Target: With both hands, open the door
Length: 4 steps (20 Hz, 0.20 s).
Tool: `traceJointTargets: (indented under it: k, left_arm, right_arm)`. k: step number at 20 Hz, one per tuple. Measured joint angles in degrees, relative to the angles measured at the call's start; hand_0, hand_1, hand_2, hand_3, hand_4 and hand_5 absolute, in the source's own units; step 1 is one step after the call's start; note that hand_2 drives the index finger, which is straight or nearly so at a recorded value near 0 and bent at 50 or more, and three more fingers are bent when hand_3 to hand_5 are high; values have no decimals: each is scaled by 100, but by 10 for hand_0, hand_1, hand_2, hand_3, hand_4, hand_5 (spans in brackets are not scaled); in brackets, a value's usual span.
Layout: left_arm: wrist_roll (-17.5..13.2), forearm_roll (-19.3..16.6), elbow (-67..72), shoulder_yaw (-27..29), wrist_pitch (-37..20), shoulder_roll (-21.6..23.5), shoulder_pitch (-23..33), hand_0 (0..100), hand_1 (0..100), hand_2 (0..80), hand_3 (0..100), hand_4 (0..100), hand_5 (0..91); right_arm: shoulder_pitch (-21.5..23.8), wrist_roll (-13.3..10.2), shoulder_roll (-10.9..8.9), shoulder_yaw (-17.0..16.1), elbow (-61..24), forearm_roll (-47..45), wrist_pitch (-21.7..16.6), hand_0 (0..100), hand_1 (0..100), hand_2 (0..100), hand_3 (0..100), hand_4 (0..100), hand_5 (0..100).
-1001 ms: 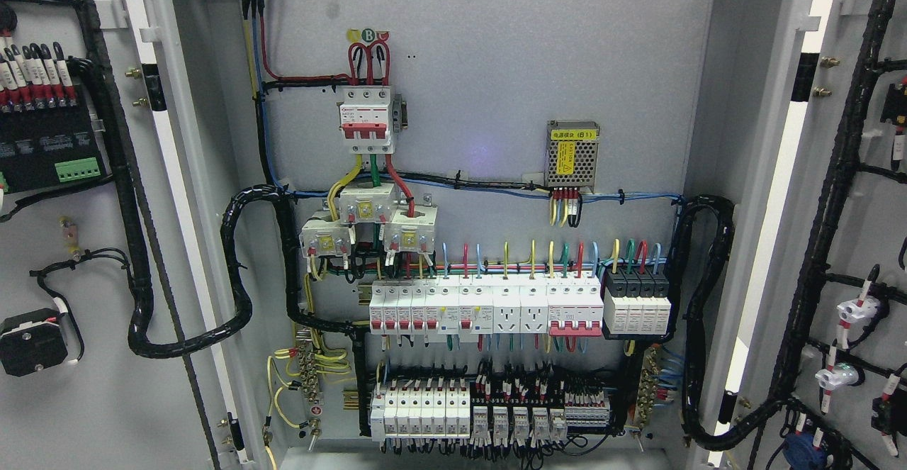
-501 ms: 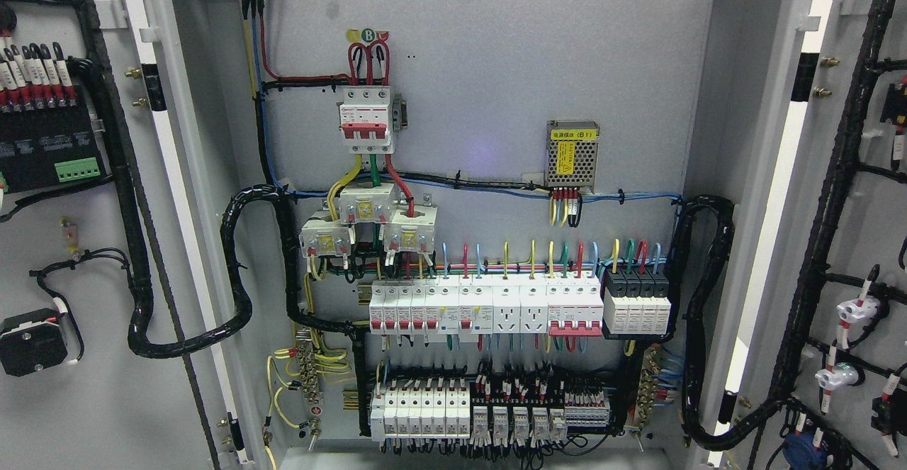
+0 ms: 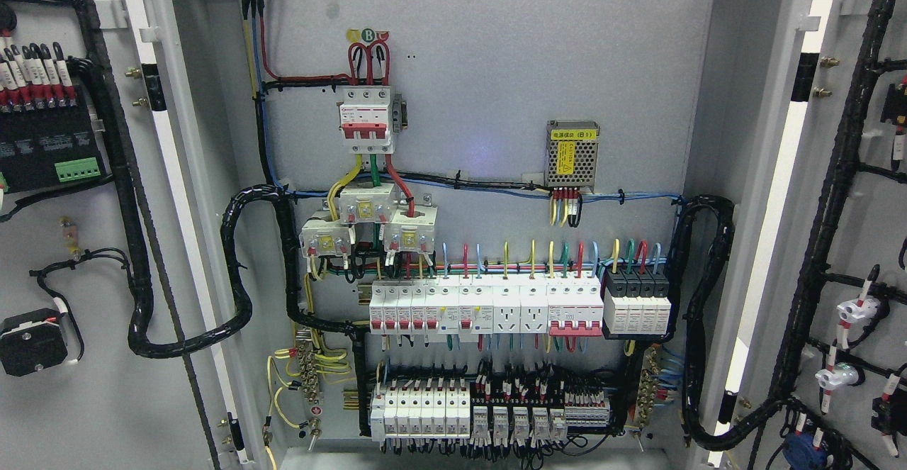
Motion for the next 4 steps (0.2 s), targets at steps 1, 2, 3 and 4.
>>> traceJointTargets:
  k: [1, 2, 3, 4]
  left_arm:
    - [8, 53, -12, -15, 14, -9, 0, 0, 0, 0, 0, 42, 0]
    - [8, 111, -24, -31, 20, -18, -2, 0, 0, 0, 0, 42, 0]
    - [12, 152, -32, -42, 16, -23, -8, 0, 0, 0, 0, 42, 0]
    - [14, 188, -41, -52, -22, -30, -20, 0, 0, 0, 0, 42, 0]
  right_arm:
    - [0, 0, 6, 3, 11, 3, 0, 0, 0, 0, 0, 0, 0]
    - [0, 0, 12, 6, 21, 6, 0, 0, 0, 0, 0, 0, 0]
    - [0, 0, 17, 8, 30, 8, 1, 0, 0, 0, 0, 0, 0]
    - [0, 0, 21, 9, 39, 10, 1, 0, 0, 0, 0, 0, 0]
